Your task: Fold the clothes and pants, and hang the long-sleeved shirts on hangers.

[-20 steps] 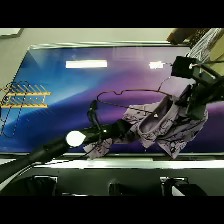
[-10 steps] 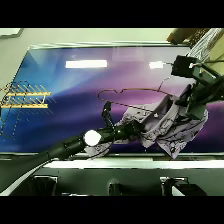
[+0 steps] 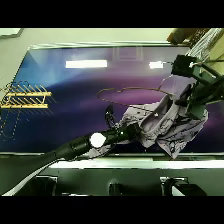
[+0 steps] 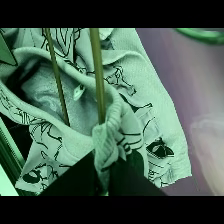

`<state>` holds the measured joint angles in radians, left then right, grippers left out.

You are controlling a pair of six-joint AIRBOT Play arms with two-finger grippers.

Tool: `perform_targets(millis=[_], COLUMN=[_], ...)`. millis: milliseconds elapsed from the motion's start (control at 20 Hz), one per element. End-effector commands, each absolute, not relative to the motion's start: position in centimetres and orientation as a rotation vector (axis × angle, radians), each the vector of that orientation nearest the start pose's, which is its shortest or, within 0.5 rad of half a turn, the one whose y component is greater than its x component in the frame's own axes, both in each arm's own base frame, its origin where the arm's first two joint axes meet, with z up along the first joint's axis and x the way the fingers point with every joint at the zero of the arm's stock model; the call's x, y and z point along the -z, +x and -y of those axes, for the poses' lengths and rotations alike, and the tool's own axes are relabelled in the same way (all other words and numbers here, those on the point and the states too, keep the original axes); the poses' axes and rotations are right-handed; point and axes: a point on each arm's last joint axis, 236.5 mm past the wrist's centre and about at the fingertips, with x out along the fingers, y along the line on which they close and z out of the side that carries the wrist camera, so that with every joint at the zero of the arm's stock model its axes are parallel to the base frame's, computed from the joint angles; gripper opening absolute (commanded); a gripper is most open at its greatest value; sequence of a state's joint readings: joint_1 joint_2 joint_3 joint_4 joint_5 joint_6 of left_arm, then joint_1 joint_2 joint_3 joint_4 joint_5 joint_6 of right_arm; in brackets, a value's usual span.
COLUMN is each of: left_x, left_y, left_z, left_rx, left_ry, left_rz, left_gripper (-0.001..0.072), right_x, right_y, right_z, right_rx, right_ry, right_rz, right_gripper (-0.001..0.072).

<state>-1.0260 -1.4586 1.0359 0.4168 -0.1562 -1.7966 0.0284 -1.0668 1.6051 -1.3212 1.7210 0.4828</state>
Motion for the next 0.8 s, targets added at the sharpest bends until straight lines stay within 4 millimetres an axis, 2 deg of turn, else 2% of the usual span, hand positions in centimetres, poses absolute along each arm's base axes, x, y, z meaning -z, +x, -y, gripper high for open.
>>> perform_targets(millis=[0,200,350,600,750], left_x=[-3.0,-3.3,-4.3,-4.0,-3.7], left_y=[25.0,25.1,26.4,29.4,31.5], left_z=[48.7,48.6,47.4,42.4,39.7], left_rx=[0.614,0.616,0.623,0.626,0.586], left_ry=[-0.974,-0.978,-0.978,-0.831,-0.811], left_rz=[-1.137,-1.132,-1.126,-1.164,-1.163], left_gripper=[0.0028,0.0026,0.0024,0.0023,0.0023], right_x=[-20.5,-20.5,-20.4,-21.0,-21.3], right_y=[30.1,30.1,29.8,28.4,27.9], right_z=[-6.6,-6.6,-6.6,-6.4,-6.0], right_rx=[-0.861,-0.855,-0.837,-0.810,-0.786], right_ry=[-0.845,-0.832,-0.797,-0.765,-0.755], right_rz=[-0.906,-0.912,-0.935,-0.956,-0.966], right_gripper=[0.0032,0.0032,0.0032,0.0031,0.0030])
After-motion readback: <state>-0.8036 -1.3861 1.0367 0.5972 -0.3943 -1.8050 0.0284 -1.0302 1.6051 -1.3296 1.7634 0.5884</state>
